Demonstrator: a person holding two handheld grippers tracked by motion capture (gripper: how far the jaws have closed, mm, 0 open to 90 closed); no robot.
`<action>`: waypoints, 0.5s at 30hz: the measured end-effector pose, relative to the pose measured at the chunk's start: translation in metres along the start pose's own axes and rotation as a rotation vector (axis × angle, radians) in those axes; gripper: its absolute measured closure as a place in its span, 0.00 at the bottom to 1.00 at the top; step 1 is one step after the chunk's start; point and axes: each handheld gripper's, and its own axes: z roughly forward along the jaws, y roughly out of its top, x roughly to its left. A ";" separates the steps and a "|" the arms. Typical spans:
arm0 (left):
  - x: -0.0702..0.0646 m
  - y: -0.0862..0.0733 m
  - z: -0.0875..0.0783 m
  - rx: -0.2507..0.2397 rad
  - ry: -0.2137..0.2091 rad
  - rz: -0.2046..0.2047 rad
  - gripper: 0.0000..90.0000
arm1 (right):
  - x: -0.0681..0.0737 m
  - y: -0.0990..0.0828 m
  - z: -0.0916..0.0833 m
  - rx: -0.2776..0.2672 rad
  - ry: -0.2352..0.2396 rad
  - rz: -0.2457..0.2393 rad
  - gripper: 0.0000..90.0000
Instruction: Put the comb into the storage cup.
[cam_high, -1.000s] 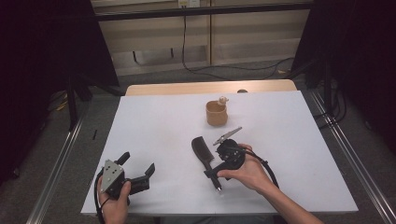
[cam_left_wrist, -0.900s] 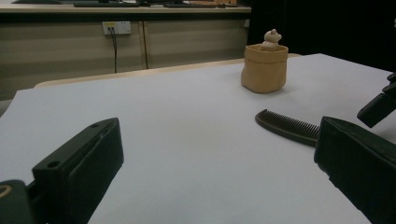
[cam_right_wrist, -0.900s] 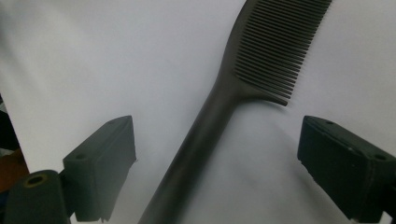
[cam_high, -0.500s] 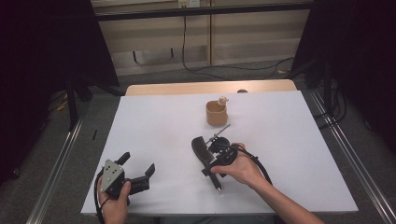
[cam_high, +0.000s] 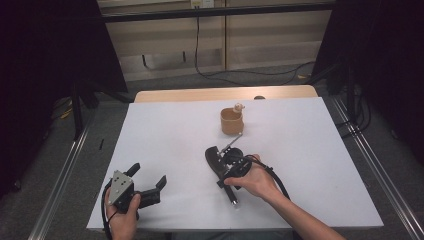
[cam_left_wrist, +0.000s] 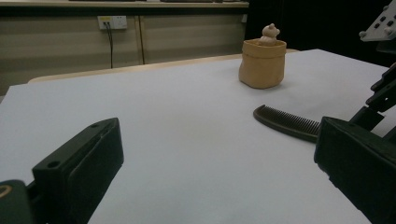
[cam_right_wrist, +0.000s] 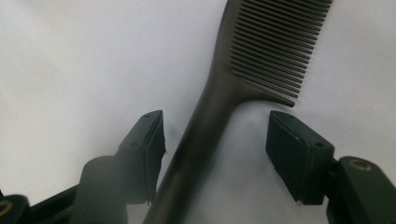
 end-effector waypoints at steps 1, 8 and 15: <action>0.000 0.000 0.000 -0.001 -0.002 -0.002 0.02 | 0.001 0.000 0.000 0.000 -0.005 0.004 0.43; 0.000 0.000 0.000 -0.001 -0.004 -0.002 0.02 | 0.004 0.002 0.001 0.008 -0.013 -0.002 0.52; -0.001 0.000 0.001 0.000 -0.005 0.004 0.02 | 0.007 0.006 0.002 0.042 -0.056 0.014 0.58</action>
